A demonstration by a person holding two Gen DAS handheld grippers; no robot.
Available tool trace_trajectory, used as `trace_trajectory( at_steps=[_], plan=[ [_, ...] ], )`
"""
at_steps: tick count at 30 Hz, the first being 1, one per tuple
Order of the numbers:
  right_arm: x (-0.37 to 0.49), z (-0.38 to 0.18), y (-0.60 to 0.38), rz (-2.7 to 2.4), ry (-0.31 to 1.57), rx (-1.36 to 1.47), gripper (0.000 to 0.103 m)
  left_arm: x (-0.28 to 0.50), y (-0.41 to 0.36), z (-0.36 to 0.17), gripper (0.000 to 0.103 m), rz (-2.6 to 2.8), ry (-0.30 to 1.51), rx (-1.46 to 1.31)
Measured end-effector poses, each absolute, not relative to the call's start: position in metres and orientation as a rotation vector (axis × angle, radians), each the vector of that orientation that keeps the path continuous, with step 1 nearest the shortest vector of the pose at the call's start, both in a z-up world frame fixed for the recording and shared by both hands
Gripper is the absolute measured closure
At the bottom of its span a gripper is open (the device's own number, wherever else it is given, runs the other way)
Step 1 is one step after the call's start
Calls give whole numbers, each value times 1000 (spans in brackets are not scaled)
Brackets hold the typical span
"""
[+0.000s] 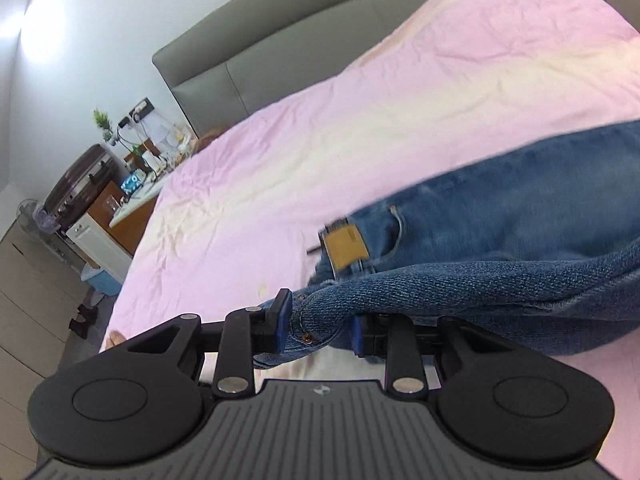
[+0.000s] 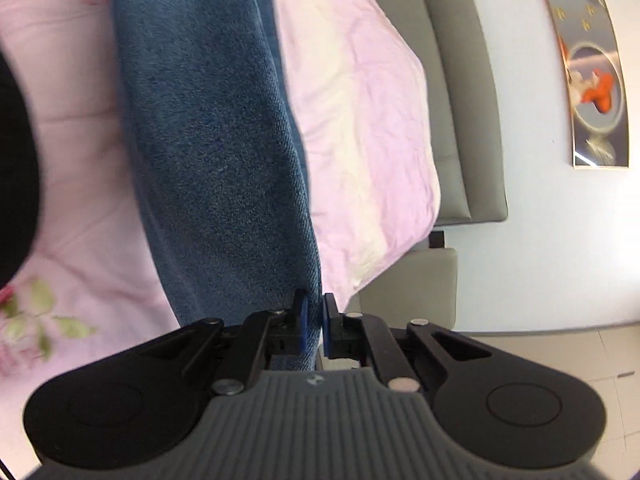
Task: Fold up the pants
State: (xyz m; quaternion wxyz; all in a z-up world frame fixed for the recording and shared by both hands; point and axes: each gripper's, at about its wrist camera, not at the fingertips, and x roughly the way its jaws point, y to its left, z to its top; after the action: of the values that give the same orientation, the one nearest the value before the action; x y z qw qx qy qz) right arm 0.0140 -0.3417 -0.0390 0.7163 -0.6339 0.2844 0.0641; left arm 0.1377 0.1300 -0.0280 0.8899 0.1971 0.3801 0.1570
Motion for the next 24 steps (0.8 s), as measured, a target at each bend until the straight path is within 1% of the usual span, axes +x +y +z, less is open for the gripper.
trace_trajectory(
  at_steps=[4,8,13,16,21,24],
  plan=[
    [77,-36,-348,120,649,-1356,103,178,120,-24,70,347,782,444],
    [147,-53,-346,122,686,-1362,103,230,114,-34,71,381,801,497],
    [239,-95,-347,147,755,-1344,103,291,108,-62,70,401,844,551],
    [287,-123,-345,176,809,-1314,103,321,103,-91,70,401,887,610],
    [337,-174,-344,240,895,-1302,103,349,106,-137,70,386,964,651],
    [351,-195,-345,269,926,-1295,103,352,110,-151,71,386,975,650]
  ],
)
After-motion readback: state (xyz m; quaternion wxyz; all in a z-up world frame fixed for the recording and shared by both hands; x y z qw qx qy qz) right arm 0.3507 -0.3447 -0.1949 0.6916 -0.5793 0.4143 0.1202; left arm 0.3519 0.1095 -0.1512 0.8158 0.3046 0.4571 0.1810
